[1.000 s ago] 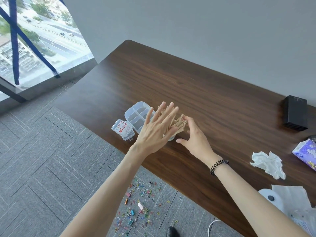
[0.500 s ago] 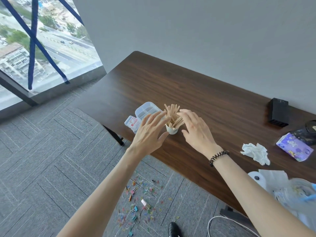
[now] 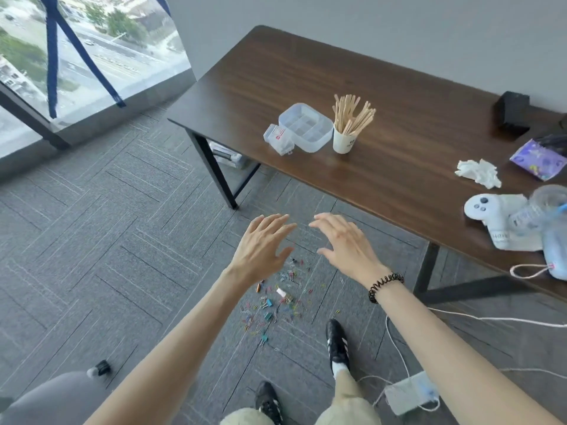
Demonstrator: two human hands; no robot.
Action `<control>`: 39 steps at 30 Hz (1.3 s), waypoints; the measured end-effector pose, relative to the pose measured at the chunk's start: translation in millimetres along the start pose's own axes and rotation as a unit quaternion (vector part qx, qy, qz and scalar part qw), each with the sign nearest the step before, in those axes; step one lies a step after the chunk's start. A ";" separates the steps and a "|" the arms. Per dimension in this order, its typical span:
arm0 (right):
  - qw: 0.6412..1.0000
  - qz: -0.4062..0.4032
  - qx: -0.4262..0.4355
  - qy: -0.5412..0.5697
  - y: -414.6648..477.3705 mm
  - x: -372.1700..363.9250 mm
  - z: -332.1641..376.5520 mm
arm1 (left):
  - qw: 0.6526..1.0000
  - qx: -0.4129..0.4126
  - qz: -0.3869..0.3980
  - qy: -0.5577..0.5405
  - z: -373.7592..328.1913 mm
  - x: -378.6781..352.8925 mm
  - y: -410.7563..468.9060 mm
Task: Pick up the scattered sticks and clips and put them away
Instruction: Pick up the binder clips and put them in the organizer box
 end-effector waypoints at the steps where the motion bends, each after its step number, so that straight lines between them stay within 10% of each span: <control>1: 1.000 0.014 -0.002 0.004 -11.5 -14.9 5.6 | 1.000 0.003 0.008 -0.002 -0.9 -8.9 -16.4; 11: 0.987 0.159 -0.020 0.016 -81.2 -177.3 5.6 | 0.994 0.055 0.069 -0.059 -8.7 -141.8 -118.3; 20: 0.982 0.187 -0.020 0.026 -65.3 -434.0 -70.0 | 0.989 0.083 0.092 -0.080 28.9 -401.4 -142.4; 29: 0.990 0.139 0.027 0.027 -6.3 -683.6 -119.7 | 0.985 0.103 0.119 -0.066 112.2 -660.6 -170.9; 39: 0.997 0.062 0.031 0.046 45.2 -797.0 -143.1 | 0.990 0.066 0.100 -0.078 158.4 -767.1 -197.4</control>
Point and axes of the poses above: each hand's wrist, its own y-axis towards the middle knuckle, its own x-axis out of the back of the hand, z = x × y, the point moved 9 cm from there along y, towards the middle knuckle, and after that the axes turned 11 degrees about -x, right-handed, at the moved point
